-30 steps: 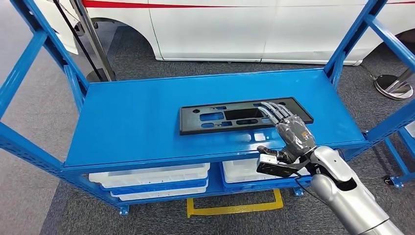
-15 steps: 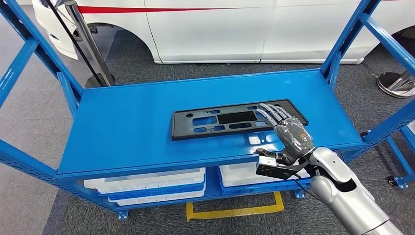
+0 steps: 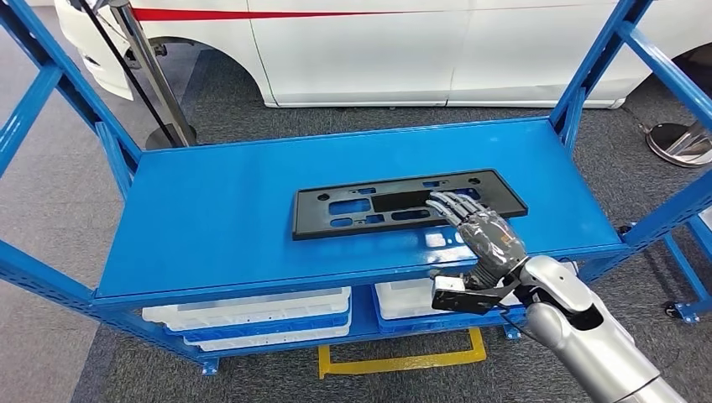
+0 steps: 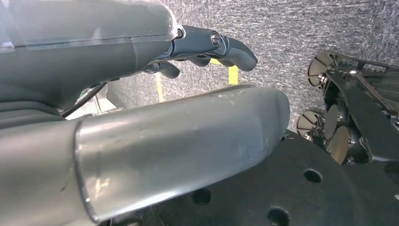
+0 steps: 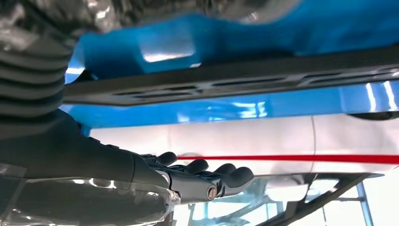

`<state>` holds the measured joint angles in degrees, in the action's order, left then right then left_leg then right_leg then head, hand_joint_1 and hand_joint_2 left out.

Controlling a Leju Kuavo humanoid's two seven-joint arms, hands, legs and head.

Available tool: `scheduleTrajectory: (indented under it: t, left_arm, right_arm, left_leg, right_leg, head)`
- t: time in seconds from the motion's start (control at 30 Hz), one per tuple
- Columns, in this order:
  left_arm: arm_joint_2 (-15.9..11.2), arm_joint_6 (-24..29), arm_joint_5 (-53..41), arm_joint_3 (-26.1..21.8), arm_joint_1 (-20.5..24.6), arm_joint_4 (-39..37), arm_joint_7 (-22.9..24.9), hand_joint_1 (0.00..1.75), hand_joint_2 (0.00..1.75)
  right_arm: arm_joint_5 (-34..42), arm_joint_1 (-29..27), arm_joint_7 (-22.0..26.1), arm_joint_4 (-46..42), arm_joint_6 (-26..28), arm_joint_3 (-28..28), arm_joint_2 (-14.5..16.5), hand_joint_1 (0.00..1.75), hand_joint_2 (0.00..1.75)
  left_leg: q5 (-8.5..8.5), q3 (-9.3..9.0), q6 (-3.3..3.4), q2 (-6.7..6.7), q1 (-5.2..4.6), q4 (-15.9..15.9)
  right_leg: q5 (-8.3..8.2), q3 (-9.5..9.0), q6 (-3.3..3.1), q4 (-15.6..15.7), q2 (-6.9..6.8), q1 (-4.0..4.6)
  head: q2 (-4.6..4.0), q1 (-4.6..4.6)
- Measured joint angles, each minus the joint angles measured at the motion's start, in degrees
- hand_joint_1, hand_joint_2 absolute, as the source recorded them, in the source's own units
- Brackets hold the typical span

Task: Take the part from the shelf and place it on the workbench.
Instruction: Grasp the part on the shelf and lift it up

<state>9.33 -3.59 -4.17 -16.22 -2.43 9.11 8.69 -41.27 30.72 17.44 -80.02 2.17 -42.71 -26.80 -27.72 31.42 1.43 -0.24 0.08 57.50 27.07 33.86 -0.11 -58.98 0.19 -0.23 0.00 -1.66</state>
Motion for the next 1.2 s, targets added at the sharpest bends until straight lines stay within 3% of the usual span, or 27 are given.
scheduleTrajectory:
  t: [0.17,0.53,0.97,1.2]
  left_arm:
    - [0.0,-0.1,-0.2,0.0,0.0,0.0,0.0,0.0,0.0]
    - [0.0,-0.7,-1.2,0.1,0.0,0.0,-0.4,0.0,0.0]
    - [-0.2,-1.0,-1.4,0.7,-0.1,0.0,-2.1,0.0,0.0]
    - [-0.6,-1.3,-1.5,1.3,-0.2,0.0,-2.2,0.0,0.0]
  right_arm:
    - [-1.4,0.7,-0.2,1.0,-1.2,-2.7,2.6,0.0,1.75]
    - [-1.7,5.6,-2.1,9.1,-1.0,-7.1,13.9,0.0,1.75]
    - [-6.8,10.1,-6.0,17.3,6.8,-7.5,21.8,0.0,1.75]
    - [-9.0,12.7,-6.7,24.5,9.4,-7.4,23.8,0.0,1.75]
  left_leg:
    - [-0.02,-0.01,-0.11,0.01,-0.02,0.0]
    - [-0.02,0.0,-0.12,0.0,-0.07,0.2]
    - [-0.02,0.0,-0.12,0.01,-0.08,0.2]
    - [-0.02,0.0,-0.13,0.0,-0.08,0.2]
  right_leg:
    - [-0.01,-0.06,0.01,0.0,0.0,-0.03]
    - [-0.03,-0.13,0.05,0.0,-0.06,-0.07]
    - [-0.05,-0.12,0.07,0.0,-0.05,-0.08]
    - [-0.05,-0.14,0.07,0.0,-0.06,-0.09]
  head:
    - [0.0,0.0]
    - [0.0,0.0]
    - [0.0,0.0]
    - [0.0,0.0]
